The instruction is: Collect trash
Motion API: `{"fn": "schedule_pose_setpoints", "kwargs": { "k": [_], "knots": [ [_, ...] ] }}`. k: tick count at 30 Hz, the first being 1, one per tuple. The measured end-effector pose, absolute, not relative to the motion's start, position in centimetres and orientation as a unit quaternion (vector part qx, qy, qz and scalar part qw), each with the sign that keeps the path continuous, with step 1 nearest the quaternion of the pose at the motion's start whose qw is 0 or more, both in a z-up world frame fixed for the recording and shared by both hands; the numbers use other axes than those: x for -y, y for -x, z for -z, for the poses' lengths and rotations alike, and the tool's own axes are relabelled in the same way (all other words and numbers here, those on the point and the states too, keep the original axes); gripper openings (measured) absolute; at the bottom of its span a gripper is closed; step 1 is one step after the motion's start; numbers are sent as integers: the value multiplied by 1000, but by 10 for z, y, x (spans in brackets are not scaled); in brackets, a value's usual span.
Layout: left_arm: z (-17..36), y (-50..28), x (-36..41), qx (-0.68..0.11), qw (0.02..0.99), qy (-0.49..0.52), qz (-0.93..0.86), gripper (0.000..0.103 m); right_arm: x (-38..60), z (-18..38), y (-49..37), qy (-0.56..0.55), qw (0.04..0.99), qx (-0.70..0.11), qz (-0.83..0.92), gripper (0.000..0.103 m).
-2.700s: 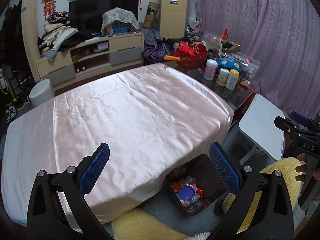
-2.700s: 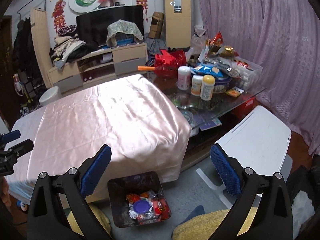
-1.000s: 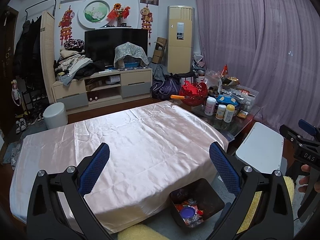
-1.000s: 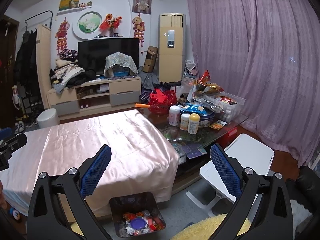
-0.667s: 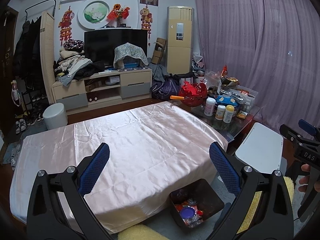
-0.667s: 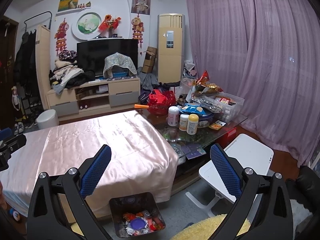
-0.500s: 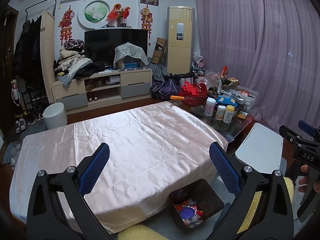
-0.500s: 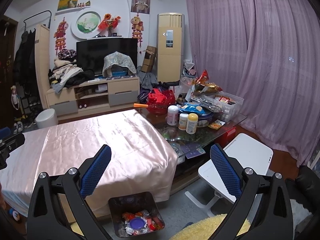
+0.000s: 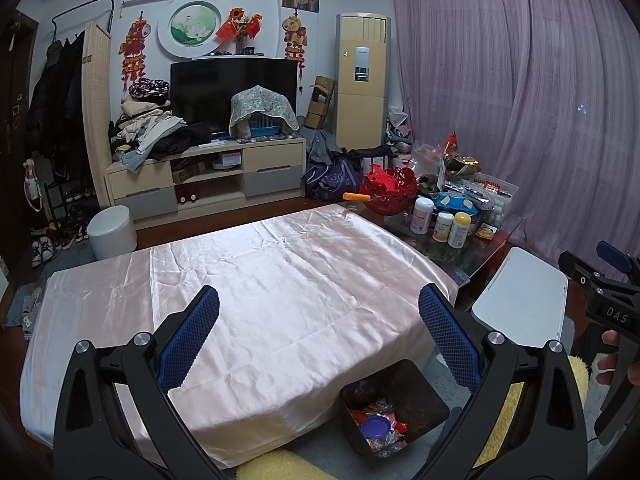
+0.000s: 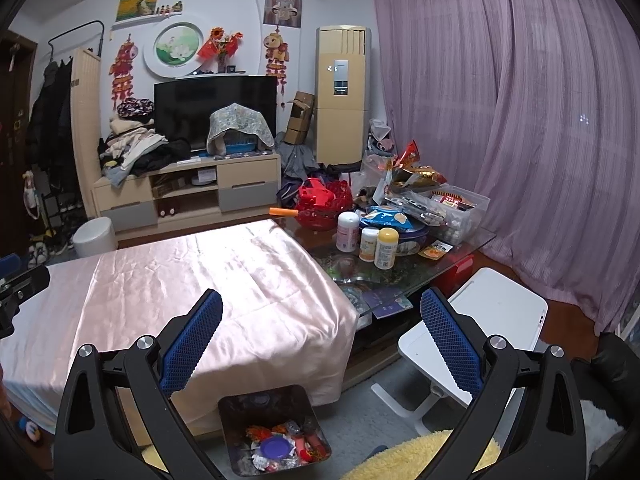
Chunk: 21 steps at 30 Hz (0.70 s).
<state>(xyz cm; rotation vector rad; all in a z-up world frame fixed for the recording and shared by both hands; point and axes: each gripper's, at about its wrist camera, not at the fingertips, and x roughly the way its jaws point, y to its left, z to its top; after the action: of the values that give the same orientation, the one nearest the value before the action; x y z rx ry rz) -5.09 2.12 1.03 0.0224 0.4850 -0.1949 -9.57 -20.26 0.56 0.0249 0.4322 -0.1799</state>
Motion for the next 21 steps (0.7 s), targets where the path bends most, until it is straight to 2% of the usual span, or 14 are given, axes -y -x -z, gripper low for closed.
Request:
{"fn": "schedule_pose_setpoints", "kwargs": {
  "k": [21],
  "knots": [
    [-15,51,-25,-237,967,-10,94,95,201,-10,95,-13,974,-210,88,100]
  ]
}}
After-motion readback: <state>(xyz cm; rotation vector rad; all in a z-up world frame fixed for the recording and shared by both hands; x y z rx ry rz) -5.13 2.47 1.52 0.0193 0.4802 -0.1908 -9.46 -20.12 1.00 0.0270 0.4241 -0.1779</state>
